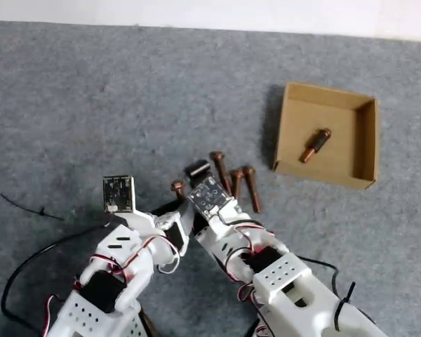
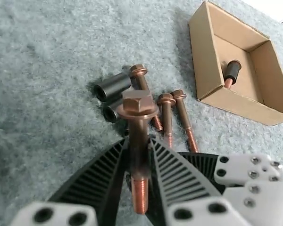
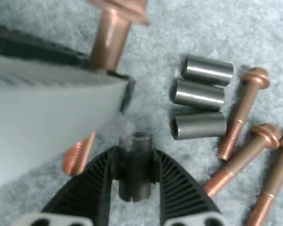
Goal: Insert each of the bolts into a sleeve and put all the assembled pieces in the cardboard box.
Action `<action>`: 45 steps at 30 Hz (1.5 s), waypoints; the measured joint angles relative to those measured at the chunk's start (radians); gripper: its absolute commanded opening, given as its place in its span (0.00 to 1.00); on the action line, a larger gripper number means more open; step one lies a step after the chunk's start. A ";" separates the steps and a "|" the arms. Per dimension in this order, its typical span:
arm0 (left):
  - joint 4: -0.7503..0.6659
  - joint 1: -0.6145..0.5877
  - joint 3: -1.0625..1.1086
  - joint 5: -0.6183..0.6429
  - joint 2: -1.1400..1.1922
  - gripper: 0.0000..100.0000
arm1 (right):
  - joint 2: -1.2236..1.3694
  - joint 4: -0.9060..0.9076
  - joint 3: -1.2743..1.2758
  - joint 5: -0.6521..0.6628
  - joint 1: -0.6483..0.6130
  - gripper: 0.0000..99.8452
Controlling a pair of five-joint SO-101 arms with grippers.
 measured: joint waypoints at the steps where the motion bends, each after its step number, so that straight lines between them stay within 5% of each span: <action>1: -0.015 -0.038 0.000 0.000 0.000 0.00 | 0.000 0.000 0.000 0.000 0.000 0.00; 8: -0.132 -0.298 0.000 0.106 0.000 0.00 | 0.000 0.000 0.000 0.000 0.000 0.00; 20: 0.020 0.054 0.000 0.107 0.000 0.00 | 0.000 0.000 0.017 0.000 0.000 0.00; 25: 0.018 0.023 0.000 0.110 0.000 0.00 | 0.000 0.000 0.021 0.000 0.000 0.00; 32: -0.091 -0.189 0.000 0.163 0.000 0.00 | 0.000 0.000 0.021 0.000 0.000 0.00; 39: -0.058 -0.023 0.000 0.195 -0.003 0.00 | 0.000 0.000 0.021 0.000 -0.015 0.00; 45: -0.054 -0.020 0.000 0.195 -0.003 0.00 | -0.002 -0.040 0.031 0.000 -0.023 0.00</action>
